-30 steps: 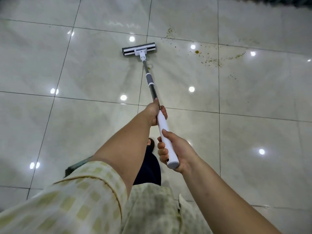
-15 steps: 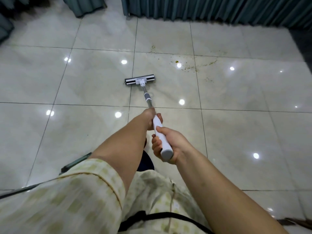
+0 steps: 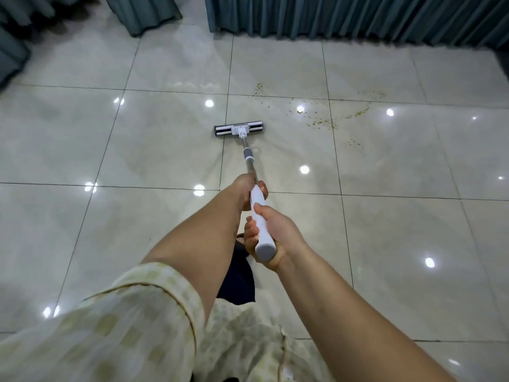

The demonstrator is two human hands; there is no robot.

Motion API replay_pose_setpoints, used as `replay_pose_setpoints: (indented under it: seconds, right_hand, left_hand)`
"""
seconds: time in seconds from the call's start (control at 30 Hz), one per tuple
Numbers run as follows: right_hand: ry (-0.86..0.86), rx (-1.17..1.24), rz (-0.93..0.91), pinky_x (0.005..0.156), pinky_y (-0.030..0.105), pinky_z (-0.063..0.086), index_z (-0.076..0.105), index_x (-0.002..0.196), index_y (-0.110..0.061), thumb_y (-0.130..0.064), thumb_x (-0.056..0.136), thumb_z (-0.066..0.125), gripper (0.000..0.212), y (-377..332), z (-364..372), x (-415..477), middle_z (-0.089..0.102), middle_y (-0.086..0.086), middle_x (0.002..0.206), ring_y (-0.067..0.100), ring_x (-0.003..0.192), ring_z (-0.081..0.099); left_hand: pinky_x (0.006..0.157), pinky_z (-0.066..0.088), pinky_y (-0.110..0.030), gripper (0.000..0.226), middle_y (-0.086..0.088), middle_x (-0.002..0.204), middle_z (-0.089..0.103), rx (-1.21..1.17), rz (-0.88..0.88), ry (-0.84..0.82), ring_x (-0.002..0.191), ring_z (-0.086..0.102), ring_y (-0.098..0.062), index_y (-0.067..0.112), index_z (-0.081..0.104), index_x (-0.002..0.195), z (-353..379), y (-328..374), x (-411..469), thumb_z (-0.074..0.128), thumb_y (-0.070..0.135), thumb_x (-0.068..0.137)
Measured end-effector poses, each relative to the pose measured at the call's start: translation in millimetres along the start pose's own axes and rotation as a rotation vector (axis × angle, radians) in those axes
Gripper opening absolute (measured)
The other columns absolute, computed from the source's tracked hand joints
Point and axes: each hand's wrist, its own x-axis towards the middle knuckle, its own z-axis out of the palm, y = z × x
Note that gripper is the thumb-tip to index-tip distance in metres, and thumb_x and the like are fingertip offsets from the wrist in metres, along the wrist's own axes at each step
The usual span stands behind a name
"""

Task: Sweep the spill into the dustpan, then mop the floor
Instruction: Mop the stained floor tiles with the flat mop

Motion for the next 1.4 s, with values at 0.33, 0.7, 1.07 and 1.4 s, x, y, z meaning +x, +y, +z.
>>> replay_pose_setpoints:
  seconds: [0.33, 0.7, 1.07, 1.4]
  right_hand:
    - [0.007, 0.091, -0.016, 0.036, 0.015, 0.036, 0.05, 0.084, -0.009, -0.03, 0.093, 0.059, 0.025, -158.0, 135.5, 153.5, 0.048, 0.001, 0.06, 0.01, 0.036, 0.043]
    - [0.033, -0.011, -0.034, 0.037, 0.015, 0.034, 0.05, 0.086, -0.01, -0.035, 0.093, 0.058, 0.027, -282.2, 157.1, 270.3, 0.047, 0.0, 0.061, 0.01, 0.039, 0.042]
    - [0.041, 0.11, 0.021, 0.033, 0.016, 0.032, 0.05, 0.088, -0.01, -0.031, 0.093, 0.057, 0.022, -176.9, 93.9, 180.8, 0.047, 0.001, 0.056, 0.01, 0.036, 0.04]
    - [0.027, 0.217, -0.001, 0.032, 0.014, 0.034, 0.05, 0.08, -0.009, -0.028, 0.093, 0.057, 0.024, -28.1, 0.1, 24.8, 0.047, 0.0, 0.052, 0.009, 0.033, 0.041]
  left_hand:
    - [0.039, 0.032, -0.013, 0.024, 0.0, 0.06, 0.043, 0.107, -0.106, 0.021, 0.033, 0.037, -0.013, 0.011, 0.041, 0.085, 18.1, 223.5, 154.1, 0.037, 0.03, 0.099]
    - [0.041, 0.03, -0.014, 0.04, 0.001, 0.062, 0.042, 0.075, -0.125, 0.001, 0.034, 0.038, -0.011, 0.01, 0.042, 0.078, 64.7, 327.3, 280.9, 0.041, 0.044, 0.1]
    - [0.039, 0.034, -0.013, 0.042, -0.001, 0.06, 0.041, 0.148, -0.187, -0.029, 0.044, 0.037, -0.013, 0.011, 0.041, 0.075, 46.0, 206.1, 198.6, 0.041, 0.046, 0.099]
    - [0.048, 0.033, -0.021, 0.028, -0.001, 0.06, 0.04, 0.33, -0.161, -0.089, 0.049, 0.036, -0.013, 0.012, 0.038, 0.079, 41.1, 26.4, 47.6, 0.038, 0.031, 0.099]
